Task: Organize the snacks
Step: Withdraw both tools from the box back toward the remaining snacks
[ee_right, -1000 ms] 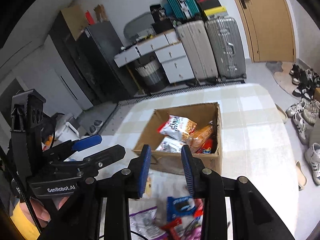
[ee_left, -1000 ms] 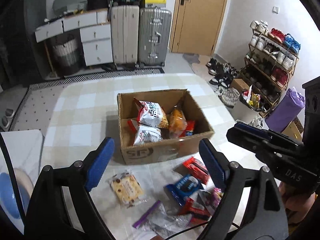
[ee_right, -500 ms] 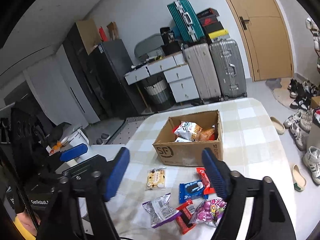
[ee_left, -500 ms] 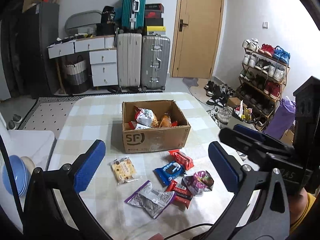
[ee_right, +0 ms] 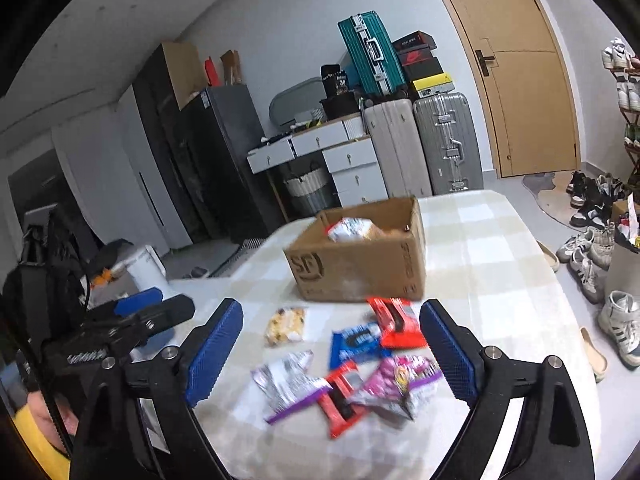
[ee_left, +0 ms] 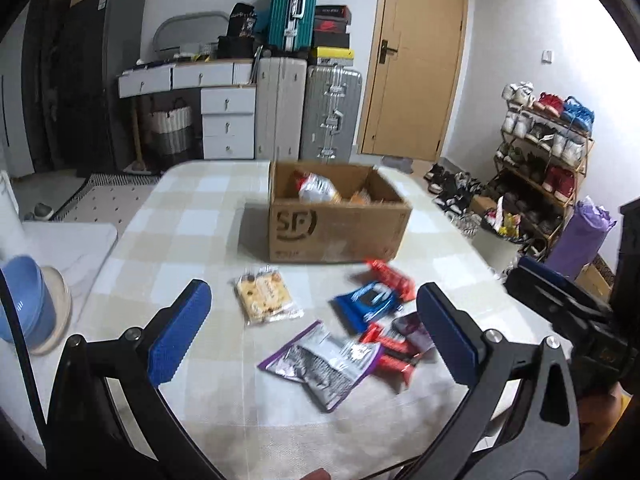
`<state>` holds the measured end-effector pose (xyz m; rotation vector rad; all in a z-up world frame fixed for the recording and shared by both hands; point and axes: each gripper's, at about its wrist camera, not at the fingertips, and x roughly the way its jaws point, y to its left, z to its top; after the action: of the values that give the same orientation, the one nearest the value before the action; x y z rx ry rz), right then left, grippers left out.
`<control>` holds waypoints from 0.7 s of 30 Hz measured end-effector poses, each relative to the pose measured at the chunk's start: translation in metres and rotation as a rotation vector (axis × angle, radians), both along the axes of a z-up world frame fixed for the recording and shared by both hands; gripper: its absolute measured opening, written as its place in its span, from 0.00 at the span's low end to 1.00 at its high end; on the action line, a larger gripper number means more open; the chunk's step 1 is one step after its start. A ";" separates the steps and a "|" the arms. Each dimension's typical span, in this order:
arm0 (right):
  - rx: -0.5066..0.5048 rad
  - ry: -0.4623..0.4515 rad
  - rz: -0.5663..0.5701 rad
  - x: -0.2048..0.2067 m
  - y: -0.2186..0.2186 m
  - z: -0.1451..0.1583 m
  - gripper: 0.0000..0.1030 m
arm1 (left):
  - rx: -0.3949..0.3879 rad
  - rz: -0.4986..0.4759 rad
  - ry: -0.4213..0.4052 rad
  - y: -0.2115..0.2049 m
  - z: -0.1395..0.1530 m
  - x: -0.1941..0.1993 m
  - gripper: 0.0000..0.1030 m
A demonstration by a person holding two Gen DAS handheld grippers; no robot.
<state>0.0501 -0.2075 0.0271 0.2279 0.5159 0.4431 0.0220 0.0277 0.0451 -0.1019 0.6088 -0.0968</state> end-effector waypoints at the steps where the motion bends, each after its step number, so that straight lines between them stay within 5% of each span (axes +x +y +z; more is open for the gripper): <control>1: -0.012 0.002 -0.001 -0.001 -0.001 -0.008 0.89 | -0.013 -0.005 0.021 0.001 -0.014 0.006 1.00; 10: -0.079 0.140 -0.049 0.018 -0.009 -0.048 0.89 | -0.041 0.024 0.156 0.003 -0.074 0.036 1.00; 21: -0.161 0.147 -0.056 0.020 0.003 -0.051 0.89 | -0.019 0.047 0.180 -0.001 -0.082 0.041 1.00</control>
<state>0.0704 -0.2046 -0.0237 0.1205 0.6844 0.3295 0.0634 0.0269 -0.0367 -0.1442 0.7849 -0.0476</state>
